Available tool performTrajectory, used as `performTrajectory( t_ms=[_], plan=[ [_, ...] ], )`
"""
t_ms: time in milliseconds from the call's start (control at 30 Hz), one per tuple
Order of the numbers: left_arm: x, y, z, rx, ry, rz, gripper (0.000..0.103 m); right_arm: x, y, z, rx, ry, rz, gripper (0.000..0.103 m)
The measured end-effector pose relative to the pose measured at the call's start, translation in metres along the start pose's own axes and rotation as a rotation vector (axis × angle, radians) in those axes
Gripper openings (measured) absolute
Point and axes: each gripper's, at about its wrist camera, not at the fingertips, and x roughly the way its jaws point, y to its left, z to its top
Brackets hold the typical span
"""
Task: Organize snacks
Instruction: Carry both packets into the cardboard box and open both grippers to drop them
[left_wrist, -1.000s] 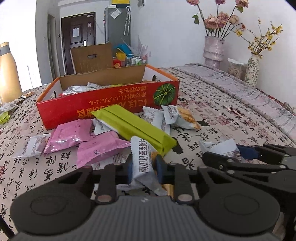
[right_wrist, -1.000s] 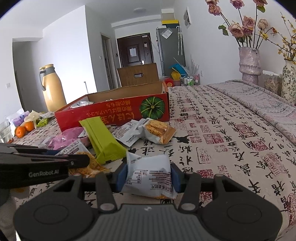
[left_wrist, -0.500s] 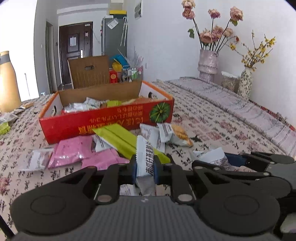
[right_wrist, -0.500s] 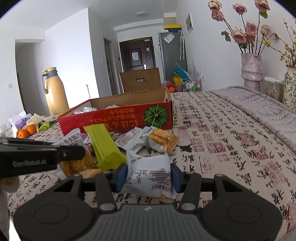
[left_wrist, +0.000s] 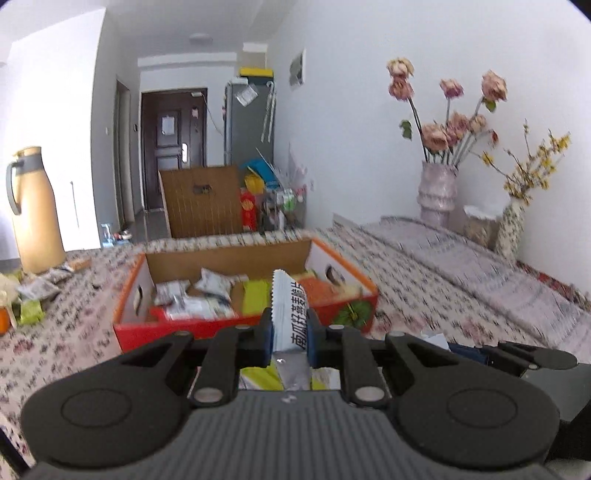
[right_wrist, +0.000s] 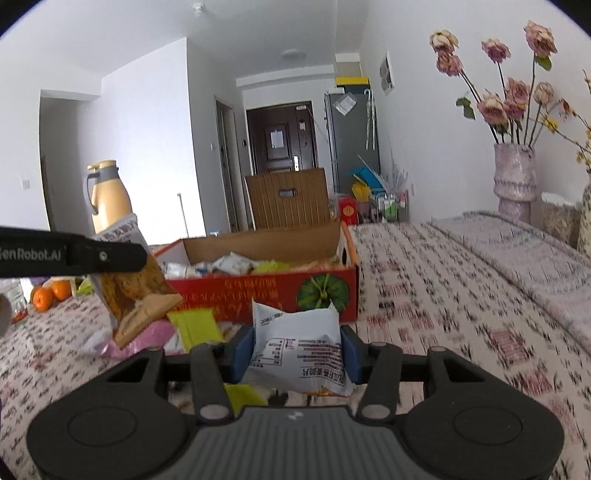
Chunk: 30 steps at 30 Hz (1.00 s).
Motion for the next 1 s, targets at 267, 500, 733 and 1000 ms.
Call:
performTrajectory(
  t_ms=[267,500,733,1000],
  plan=[
    [0.016,0.016,0.03,-0.013,-0.069,0.069,0.017,0.031,0.012,0.041,-0.04,-0.085,0.013,0.049],
    [0.047,0.038,0.052,-0.036,-0.081,0.133,0.017,0.067,0.026,0.074,-0.068,-0.122,0.031,0.049],
    [0.085,0.059,0.062,-0.053,-0.064,0.176,0.017,0.11,0.028,0.097,-0.046,-0.101,0.011,0.049],
    [0.127,0.076,0.044,-0.078,-0.023,0.252,0.017,0.156,0.024,0.09,-0.019,-0.036,-0.041,0.049]
  ],
)
